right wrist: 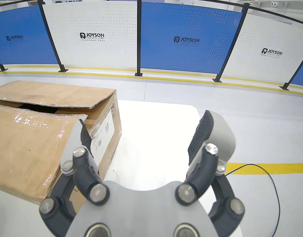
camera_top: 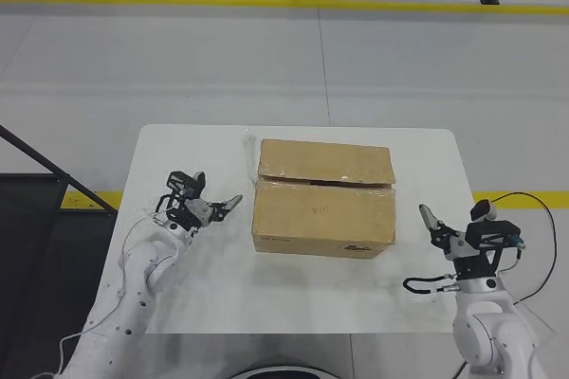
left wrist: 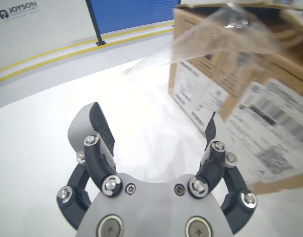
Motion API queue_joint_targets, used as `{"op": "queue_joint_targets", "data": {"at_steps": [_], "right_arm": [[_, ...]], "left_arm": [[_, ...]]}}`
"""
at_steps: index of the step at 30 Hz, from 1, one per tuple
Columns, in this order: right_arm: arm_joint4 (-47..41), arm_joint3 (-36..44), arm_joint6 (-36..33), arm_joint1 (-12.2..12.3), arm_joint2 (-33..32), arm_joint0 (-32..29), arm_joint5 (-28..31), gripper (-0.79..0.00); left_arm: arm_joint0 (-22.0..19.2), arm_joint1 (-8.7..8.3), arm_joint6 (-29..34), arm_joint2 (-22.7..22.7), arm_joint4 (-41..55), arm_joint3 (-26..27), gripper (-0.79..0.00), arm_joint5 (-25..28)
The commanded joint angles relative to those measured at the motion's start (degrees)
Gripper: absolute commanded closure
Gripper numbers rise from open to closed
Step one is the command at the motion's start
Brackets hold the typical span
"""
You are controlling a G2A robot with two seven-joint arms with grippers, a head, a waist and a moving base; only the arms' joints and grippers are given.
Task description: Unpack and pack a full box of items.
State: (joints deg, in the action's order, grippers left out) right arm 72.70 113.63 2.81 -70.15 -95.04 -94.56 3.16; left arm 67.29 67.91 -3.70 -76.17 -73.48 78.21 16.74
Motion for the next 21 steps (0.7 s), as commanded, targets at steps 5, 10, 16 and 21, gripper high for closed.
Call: {"op": "queue_joint_targets", "data": {"at_steps": [5, 10, 16, 21], "right_arm": [[-0.4, 0.1, 0.0, 0.0, -1.4, -0.7, 0.1, -0.785], [-1.0, -0.2, 0.0, 0.0, -2.5, -1.1, 0.2, -0.785], [-1.3, -0.4, 0.0, -0.1, -3.2, -1.2, 0.4, -0.785], [-1.4, -0.5, -0.2, -0.1, -3.6, -1.1, 0.7, -0.785]], "left_arm": [[-8.2, 1.44, -1.9, 5.4, -4.8, -8.5, -0.785, -5.4], [-13.2, 3.11, -4.4, 10.9, -9.1, -13.9, -0.785, -10.5], [-17.5, 5.20, -8.2, 15.0, -8.8, -19.1, -0.785, -14.8], [-19.3, 6.19, -11.4, 15.7, -7.6, -21.9, -0.785, -17.0]]}}
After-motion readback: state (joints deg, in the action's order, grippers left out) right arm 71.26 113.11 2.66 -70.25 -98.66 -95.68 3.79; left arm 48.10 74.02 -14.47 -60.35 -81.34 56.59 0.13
